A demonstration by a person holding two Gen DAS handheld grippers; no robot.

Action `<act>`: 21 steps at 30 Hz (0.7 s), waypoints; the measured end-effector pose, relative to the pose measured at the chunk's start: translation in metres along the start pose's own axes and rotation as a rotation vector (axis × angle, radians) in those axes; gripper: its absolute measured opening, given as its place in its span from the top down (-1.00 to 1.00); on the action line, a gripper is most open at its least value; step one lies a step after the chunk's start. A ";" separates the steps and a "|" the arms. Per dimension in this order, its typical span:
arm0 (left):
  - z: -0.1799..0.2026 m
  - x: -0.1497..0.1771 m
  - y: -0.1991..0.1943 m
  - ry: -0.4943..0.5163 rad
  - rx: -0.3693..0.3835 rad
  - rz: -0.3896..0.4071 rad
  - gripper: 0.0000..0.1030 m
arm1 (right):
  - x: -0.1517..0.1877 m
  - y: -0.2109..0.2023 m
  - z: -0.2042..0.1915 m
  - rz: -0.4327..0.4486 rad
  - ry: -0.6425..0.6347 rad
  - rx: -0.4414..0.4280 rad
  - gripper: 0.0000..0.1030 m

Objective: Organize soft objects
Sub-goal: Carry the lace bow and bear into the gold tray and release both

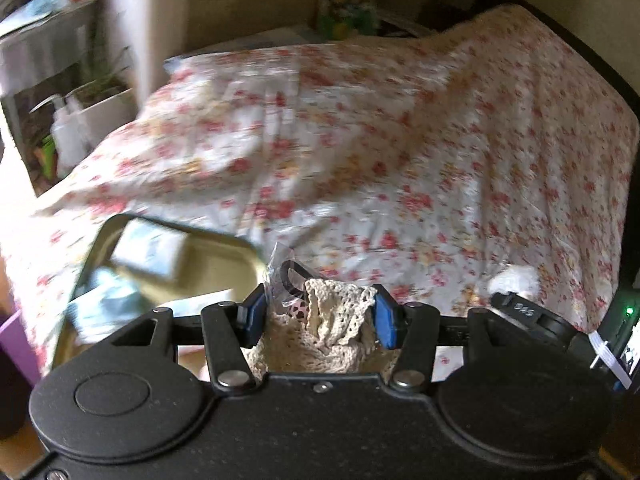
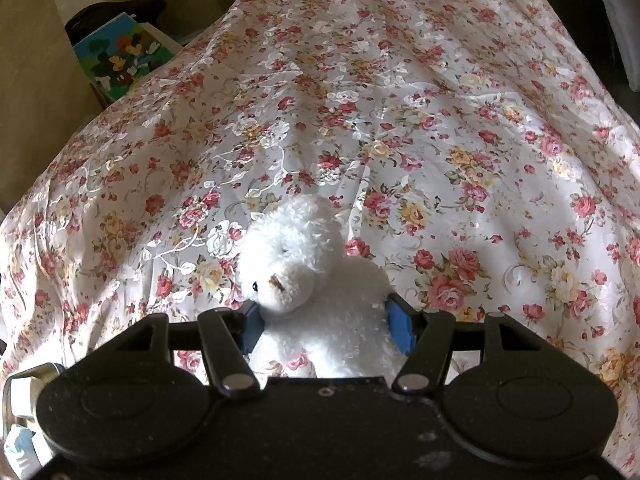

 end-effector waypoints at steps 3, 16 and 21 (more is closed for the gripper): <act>-0.029 0.002 -0.010 -0.048 -0.024 -0.001 0.01 | 0.002 -0.001 -0.003 0.005 -0.014 0.007 -0.20; -0.106 0.002 -0.029 -0.095 -0.098 -0.024 0.00 | 0.010 -0.013 -0.031 0.022 -0.105 -0.023 -0.20; -0.118 0.007 -0.020 -0.074 -0.123 -0.064 0.00 | 0.014 -0.024 -0.049 0.038 -0.155 -0.034 -0.20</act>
Point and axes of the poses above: each gripper's, at about its wrist camera, not at the fingertips, and y roughly the way its jaws point, z to its right, x to its underside, the point moved 2 cm from there along y, roughly the way its jaws point, and after that the axes turned 1 degree about -z, right-handed, at the moved point
